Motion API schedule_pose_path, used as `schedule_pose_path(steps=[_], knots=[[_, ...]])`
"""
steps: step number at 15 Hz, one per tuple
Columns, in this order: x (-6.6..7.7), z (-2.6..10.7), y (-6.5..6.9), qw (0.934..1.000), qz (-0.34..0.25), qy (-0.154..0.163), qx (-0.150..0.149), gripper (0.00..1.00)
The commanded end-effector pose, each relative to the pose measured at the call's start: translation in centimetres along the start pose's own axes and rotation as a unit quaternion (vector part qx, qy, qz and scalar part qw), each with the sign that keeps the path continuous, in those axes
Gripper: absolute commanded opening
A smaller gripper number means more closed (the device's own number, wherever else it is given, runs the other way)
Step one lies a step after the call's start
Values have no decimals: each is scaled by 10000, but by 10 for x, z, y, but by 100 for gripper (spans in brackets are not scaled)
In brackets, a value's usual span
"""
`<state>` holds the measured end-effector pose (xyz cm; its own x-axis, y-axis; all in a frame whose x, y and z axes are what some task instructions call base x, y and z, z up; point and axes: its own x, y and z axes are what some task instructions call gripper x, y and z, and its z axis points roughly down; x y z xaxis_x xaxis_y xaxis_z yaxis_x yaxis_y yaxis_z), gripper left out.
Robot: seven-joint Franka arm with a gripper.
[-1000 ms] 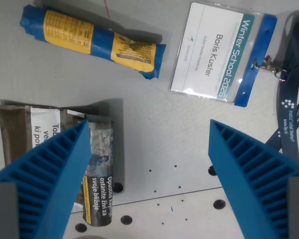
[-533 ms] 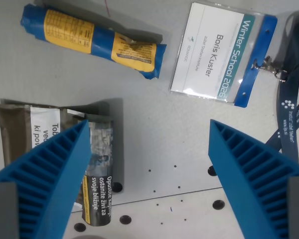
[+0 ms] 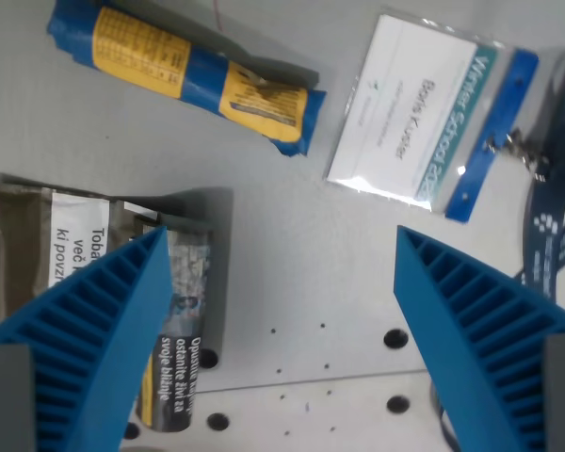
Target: Move above the blue bag
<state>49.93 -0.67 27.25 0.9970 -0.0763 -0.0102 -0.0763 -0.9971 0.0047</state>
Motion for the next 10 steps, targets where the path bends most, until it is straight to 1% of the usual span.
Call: schedule_pose_path(steps=[1,5,8,10], knots=[[5,6,-4,9930,-1172,160,-15,100],[9,16,-11,9829,-1831,189,-32,100],[13,25,-16,9725,-2319,206,-47,100],[15,32,-20,9642,-2642,220,-54,100]])
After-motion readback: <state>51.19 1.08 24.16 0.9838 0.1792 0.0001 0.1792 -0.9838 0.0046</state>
